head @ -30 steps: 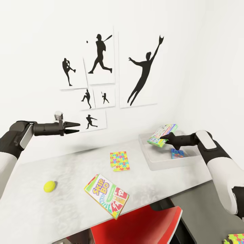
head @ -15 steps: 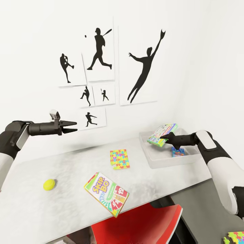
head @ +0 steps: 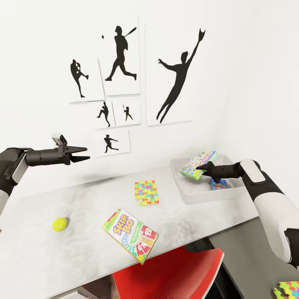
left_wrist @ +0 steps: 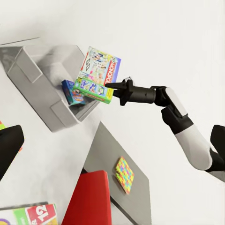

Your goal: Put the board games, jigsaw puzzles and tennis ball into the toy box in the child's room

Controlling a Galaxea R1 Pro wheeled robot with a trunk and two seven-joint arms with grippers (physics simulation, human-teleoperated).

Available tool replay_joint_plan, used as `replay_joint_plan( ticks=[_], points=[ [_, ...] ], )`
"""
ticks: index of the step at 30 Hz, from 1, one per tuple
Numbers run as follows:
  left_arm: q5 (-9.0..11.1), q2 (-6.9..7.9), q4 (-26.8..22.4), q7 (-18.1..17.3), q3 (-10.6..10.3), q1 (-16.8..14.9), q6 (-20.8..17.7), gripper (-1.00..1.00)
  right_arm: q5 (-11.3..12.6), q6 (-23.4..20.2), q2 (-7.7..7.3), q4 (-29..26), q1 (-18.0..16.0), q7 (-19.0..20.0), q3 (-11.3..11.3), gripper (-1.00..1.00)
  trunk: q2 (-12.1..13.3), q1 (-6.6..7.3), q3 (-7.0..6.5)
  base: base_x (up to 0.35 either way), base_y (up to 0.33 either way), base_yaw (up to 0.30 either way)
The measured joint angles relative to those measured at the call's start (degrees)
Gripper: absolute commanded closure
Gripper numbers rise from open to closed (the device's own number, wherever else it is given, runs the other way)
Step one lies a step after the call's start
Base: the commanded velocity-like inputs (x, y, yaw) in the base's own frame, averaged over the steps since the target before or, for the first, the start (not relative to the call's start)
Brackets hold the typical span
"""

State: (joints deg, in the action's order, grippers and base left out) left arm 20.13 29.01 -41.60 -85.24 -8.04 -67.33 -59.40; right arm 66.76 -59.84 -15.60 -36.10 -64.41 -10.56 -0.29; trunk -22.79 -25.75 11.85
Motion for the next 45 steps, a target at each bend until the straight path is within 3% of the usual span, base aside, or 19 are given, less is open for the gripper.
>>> replay_joint_plan(
  ticks=[17,45],
  points=[
    [0.2,3.00,-0.1,-4.4,0.2,0.0,0.0,-1.00,-0.1,0.0,-0.09,-0.2,-0.5,0.0,0.0,1.00,0.0,0.00,1.61,0.000,0.000,0.000],
    [0.2,3.23,-0.2,-4.4,0.2,-0.1,0.0,-1.00,0.1,0.0,-1.15,-3.2,-0.6,0.3,-0.2,1.00,0.0,0.00,4.26,0.000,0.000,0.000]
  ],
)
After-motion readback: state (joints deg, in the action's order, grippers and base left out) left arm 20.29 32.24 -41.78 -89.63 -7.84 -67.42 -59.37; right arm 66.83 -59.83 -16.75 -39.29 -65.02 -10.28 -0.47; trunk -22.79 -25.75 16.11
